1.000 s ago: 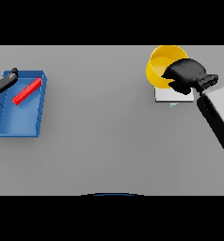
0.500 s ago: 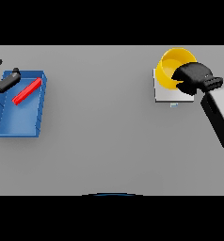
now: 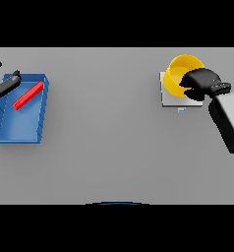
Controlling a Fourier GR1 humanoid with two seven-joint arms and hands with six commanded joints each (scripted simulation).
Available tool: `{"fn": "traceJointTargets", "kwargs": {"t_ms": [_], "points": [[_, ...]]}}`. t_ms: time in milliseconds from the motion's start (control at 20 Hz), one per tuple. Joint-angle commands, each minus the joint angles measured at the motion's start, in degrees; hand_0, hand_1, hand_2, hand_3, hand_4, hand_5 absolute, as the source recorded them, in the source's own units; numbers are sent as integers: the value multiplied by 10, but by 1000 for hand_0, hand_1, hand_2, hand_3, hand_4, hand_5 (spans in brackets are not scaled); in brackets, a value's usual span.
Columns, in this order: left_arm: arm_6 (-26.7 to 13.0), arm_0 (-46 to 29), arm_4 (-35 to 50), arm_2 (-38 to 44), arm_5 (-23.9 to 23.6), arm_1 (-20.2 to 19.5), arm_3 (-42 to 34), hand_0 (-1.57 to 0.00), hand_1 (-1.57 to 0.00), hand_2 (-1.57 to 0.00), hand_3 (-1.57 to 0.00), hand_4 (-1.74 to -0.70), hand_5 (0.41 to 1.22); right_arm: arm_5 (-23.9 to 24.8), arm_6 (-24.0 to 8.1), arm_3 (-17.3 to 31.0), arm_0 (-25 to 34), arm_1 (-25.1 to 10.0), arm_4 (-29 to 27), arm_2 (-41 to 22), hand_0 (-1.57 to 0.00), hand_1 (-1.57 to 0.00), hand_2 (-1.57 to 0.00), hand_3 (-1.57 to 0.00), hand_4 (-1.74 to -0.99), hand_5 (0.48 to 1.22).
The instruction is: Pick up the red beaker and tilt it to pour out 1 green nut into yellow bowl. Pick up the yellow bowl and place it on the metallic measuring scale.
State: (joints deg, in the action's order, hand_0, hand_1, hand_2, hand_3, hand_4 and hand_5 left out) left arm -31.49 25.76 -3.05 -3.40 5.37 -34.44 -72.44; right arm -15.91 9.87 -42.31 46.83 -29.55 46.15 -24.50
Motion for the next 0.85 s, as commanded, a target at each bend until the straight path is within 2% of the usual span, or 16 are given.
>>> {"fn": "traceJointTargets", "kwargs": {"t_ms": [0, 100, 200, 300, 400, 450, 550, 800], "points": [[-1, -1, 1, 1, -2, 1, -3, 1, 1, 1, 1, -836, 775, -3, 3, 0, -2, -1, -1, 0, -1558, -1428, -1343, -1110, -1682, 1221], [4, -4, 1, 4, -2, -2, 1, 1, 1, 1, 1, -836, 774, -14, -5, -2, 1, -3, -11, 9, -1335, -1125, -1007, -816, -1592, 1074], [-4, 0, 8, 7, -1, -2, -6, 1, 1, 1, 1, -835, 768, -29, -19, -2, 0, 1, -22, 17, -946, -811, -708, -576, -1535, 965], [-2, 1, 7, 5, -6, 6, -3, 1, 1, 1, 1, -840, 764, -41, -20, -8, -6, 0, -31, 20, -605, -556, -470, -391, -1496, 890], [-1, -5, 5, 4, -2, 1, -2, 1, 1, 1, 1, -831, 754, -47, -20, -14, -10, -2, -29, 16, -387, -380, -300, -258, -1476, 847], [0, -2, 4, 3, -3, 4, 0, 1, 1, 1, 1, -832, 749, -45, -28, -11, -6, 1, -28, 18, -309, -304, -240, -206, -1461, 833], [-2, 0, 2, 1, -6, 7, 0, 1, 1, 1, 1, -835, 752, -36, -17, -3, -7, 0, -17, 8, -198, -194, -153, -131, -1435, 817], [6, -5, 1, 3, -5, 1, -5, 1, 1, 1, 1, -833, 760, -55, -27, -4, -3, -2, -18, 7, -64, -63, -50, -42, -1390, 779]]}}
